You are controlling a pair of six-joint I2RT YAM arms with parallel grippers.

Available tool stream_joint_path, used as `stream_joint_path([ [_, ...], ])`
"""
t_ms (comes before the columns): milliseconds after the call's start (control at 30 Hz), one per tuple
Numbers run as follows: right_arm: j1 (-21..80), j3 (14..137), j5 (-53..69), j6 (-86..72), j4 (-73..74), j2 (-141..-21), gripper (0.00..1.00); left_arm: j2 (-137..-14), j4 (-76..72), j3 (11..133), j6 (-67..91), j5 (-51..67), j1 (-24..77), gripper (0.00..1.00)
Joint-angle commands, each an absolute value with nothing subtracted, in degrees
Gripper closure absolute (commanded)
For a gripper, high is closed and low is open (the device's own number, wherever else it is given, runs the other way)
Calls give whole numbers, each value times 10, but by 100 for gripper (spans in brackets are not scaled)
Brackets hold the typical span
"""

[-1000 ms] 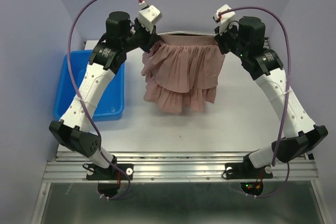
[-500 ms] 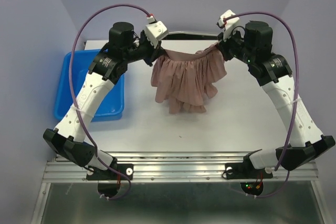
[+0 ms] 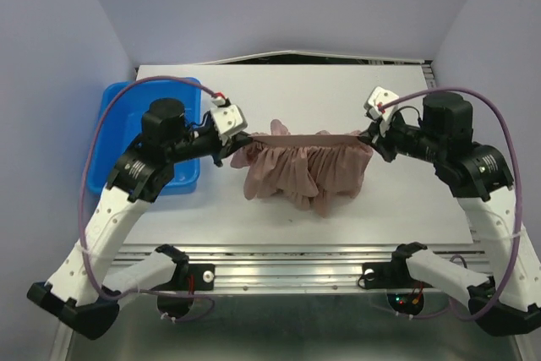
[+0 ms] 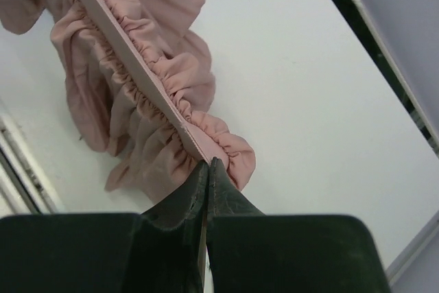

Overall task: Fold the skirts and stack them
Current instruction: Flatten the skirt out

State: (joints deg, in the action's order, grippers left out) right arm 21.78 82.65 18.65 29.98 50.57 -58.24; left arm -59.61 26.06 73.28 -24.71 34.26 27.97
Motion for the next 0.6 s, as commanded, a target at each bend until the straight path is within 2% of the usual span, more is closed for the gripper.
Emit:
stream_joint_path([
  [0, 211, 822, 246, 333, 608, -523, 99, -493, 282, 703, -277, 370, 283, 100],
  [200, 211, 850, 292, 290, 642, -468, 99, -414, 330, 686, -265, 403, 280, 100],
  [333, 211, 868, 306, 237, 671, -471, 99, -412, 362, 704, -245, 407, 268, 100],
  [467, 211, 816, 264, 223, 655, -499, 99, -453, 367, 694, -208, 361, 268, 100],
  [567, 211, 721, 215, 217, 590, -553, 99, -534, 362, 671, -186, 318, 269, 100],
])
